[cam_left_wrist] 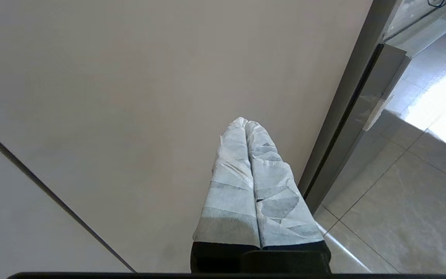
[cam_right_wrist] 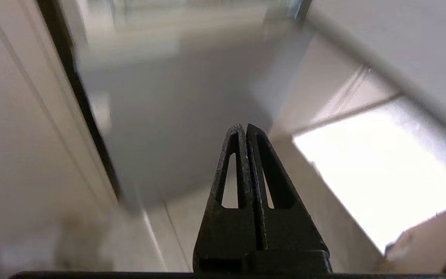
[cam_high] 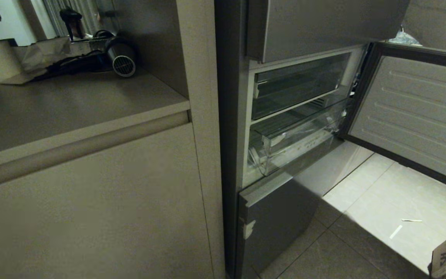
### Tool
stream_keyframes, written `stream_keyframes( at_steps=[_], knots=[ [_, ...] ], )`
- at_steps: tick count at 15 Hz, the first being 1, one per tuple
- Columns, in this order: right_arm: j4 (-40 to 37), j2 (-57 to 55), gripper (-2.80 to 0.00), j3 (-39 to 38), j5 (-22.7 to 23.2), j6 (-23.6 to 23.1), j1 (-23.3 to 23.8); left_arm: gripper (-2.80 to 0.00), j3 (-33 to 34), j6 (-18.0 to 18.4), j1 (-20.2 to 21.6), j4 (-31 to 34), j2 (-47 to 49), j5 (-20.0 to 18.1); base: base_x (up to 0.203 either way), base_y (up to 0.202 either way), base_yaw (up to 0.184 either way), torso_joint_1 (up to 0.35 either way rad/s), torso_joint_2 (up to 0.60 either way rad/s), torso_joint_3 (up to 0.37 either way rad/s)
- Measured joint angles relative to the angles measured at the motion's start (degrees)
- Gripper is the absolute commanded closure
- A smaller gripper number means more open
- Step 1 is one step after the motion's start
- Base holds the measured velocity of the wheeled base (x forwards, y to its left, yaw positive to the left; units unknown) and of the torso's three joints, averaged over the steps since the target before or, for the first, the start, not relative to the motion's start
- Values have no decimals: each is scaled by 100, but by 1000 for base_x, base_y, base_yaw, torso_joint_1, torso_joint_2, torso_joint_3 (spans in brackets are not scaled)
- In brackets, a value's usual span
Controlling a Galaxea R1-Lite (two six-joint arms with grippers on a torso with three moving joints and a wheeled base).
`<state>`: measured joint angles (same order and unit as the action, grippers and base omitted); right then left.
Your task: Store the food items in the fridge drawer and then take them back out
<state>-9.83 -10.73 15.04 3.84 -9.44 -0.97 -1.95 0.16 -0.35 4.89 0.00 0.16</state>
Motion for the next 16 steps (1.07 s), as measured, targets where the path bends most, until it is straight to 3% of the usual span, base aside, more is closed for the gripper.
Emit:
stream_keyframes(
  at_steps=[2, 4, 10, 16],
  knots=[
    [255, 582, 0, -886, 4, -46, 55, 0, -2, 0, 1, 1, 0, 0, 0, 0, 0, 0, 0, 0],
    [796, 873, 0, -1298, -42, 255, 86, 0, -5, 0, 0, 1, 0, 0, 0, 0, 0, 0, 0, 0],
    [930, 1082, 0, -1469, -95, 308, 97, 0, -2, 0, 0, 0, 0, 0, 0, 0, 0, 19, -43, -25],
    [1016, 1093, 0, -1504, -219, 413, 97, 0, -2, 2, 0, -1, 0, 0, 0, 0, 0, 236, -528, -297]
  ],
)
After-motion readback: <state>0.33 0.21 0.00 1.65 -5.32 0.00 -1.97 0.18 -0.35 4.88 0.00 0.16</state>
